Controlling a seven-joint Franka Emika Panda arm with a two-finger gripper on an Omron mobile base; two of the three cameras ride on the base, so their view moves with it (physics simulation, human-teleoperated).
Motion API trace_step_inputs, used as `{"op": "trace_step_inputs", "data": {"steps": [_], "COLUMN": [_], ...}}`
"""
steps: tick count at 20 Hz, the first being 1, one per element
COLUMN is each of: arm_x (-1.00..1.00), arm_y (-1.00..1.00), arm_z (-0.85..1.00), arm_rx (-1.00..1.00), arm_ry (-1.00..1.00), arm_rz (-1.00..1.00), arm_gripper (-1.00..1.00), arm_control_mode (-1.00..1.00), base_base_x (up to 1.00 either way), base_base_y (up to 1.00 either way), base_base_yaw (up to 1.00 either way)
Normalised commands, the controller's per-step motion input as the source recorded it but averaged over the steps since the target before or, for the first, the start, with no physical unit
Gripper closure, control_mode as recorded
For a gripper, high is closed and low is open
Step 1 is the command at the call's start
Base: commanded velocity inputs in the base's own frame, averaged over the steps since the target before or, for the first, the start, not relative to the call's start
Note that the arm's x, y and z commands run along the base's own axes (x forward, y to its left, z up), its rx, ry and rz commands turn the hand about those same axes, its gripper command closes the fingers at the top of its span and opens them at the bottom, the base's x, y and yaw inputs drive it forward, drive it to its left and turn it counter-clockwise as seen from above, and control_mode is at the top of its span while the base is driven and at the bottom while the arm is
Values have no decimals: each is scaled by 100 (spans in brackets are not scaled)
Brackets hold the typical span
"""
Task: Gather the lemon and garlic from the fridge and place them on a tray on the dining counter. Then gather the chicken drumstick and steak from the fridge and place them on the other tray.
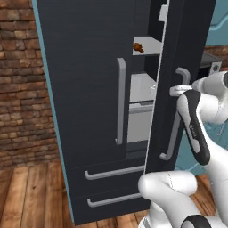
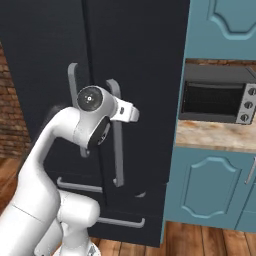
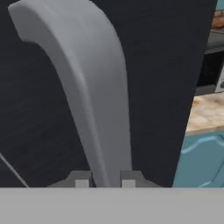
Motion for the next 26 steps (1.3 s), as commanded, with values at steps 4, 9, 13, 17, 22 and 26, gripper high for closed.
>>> {"op": "trace_step_inputs", "data": {"steps": [4,9,13,17,22,26], "arm_x": [-89,-90,-43,22,59,45], "arm_y": [-30,50,87,100,93,39], "arm_z": [49,64,67,20,0,-21], "arm_rx": [0,0,-3,-19,-21,-17], "arm_ry": [0,0,2,18,23,10], "arm_rz": [-2,-11,-2,0,0,0], "arm_gripper": [-100,-100,-100,-100,-100,-100], "arm_control_mode": [-100,-100,-100,-100,-100,-100], "base_base_x": [0,0,0,0,0,0], "base_base_y": [0,0,0,0,0,0], "base_base_yaw": [0,0,0,0,0,0]}}
